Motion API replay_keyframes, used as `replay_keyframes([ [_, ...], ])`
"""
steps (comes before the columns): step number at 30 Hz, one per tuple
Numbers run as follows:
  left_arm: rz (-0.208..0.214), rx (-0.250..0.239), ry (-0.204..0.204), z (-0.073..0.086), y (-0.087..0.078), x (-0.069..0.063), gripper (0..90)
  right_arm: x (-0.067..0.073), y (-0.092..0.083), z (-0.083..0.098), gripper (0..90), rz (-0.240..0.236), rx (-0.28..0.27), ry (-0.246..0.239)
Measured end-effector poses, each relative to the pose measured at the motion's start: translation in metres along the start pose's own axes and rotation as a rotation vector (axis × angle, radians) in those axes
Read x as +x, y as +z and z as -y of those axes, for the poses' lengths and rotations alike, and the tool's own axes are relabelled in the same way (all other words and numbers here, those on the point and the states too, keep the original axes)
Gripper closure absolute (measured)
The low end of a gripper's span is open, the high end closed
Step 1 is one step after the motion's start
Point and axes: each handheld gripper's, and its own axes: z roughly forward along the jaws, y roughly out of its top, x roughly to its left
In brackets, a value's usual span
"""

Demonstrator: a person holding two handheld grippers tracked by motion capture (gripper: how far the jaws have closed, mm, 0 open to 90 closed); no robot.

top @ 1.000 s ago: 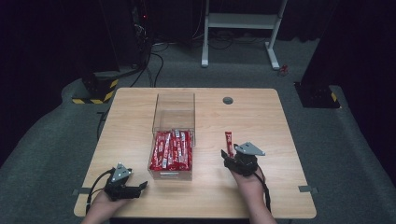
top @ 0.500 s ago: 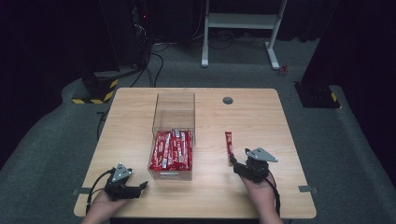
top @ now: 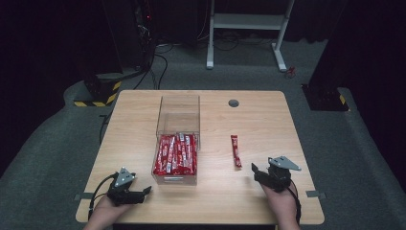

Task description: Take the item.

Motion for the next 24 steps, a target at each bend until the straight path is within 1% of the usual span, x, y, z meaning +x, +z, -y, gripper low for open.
replay_keyframes([
  [5, 0.000, 0.000, 0.000, 0.000, 0.000, 0.000, 15.0, -0.011, 0.001, 0.012, 21.6, 0.033, 0.079, -0.003],
  [7, 0.000, 0.000, 0.000, 0.000, 0.000, 0.000, 15.0, -0.014, 0.003, 0.019, 17.8, 0.052, 0.130, -0.007],
  [8, 0.000, 0.000, 0.000, 0.000, 0.000, 0.000, 15.0, -0.016, 0.005, 0.021, 13.6, 0.057, 0.169, -0.010],
  [10, 0.000, 0.000, 0.000, 0.000, 0.000, 0.000, 15.0, -0.018, 0.003, 0.022, 13.8, 0.057, 0.174, -0.006],
  [12, 0.000, 0.000, 0.000, 0.000, 0.000, 0.000, 15.0, -0.019, 0.003, 0.022, 13.6, 0.054, 0.173, -0.013],
  [14, 0.000, 0.000, 0.000, 0.000, 0.000, 0.000, 15.0, -0.017, 0.004, 0.022, 12.8, 0.056, 0.177, -0.008],
  [17, -0.002, 0.000, 0.002, -0.001, 0.001, 0.000, 15.0, -0.017, 0.007, 0.019, 12.4, 0.052, 0.176, -0.013],
  [19, -0.002, -0.002, 0.000, -0.001, 0.001, 0.000, 15.0, -0.016, 0.010, 0.017, 12.2, 0.055, 0.178, -0.003],
  [21, -0.003, -0.002, -0.001, -0.001, 0.001, 0.000, 15.0, -0.015, 0.011, 0.016, 11.4, 0.058, 0.181, -0.008],
  [24, -0.003, -0.002, -0.001, -0.001, 0.001, 0.000, 15.0, -0.014, 0.013, 0.016, 11.0, 0.061, 0.182, -0.003],
])
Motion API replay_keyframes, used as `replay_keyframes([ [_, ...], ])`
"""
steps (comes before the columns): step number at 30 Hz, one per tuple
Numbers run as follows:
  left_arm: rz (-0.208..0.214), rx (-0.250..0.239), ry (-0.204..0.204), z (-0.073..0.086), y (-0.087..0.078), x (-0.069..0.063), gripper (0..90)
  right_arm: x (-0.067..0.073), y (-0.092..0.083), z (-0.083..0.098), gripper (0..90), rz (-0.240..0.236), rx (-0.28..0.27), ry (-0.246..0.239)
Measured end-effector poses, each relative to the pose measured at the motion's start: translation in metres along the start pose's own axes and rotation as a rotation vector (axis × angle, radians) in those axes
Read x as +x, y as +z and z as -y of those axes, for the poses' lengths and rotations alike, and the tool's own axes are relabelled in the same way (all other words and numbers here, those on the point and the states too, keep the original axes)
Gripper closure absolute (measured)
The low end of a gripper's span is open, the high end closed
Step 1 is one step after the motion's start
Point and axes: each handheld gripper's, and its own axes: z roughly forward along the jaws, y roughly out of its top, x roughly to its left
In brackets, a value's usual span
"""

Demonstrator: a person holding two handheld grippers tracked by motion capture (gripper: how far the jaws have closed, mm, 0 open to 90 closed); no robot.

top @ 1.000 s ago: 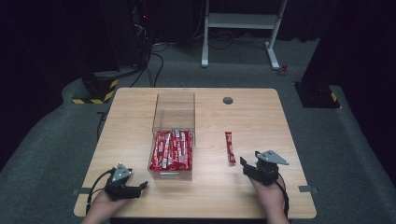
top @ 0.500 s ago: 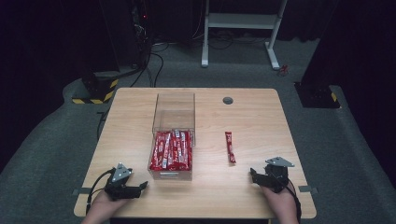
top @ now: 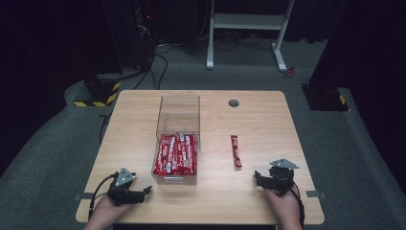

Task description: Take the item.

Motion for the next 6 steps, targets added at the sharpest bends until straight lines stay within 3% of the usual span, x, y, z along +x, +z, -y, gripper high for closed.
replay_keyframes([
  [6, 0.000, 0.000, 0.001, 0.0000, 0.0000, 0.0000, 15.0, 0.0003, 0.0000, 0.0000, 11.0, 0.003, 0.000, 0.003],
])
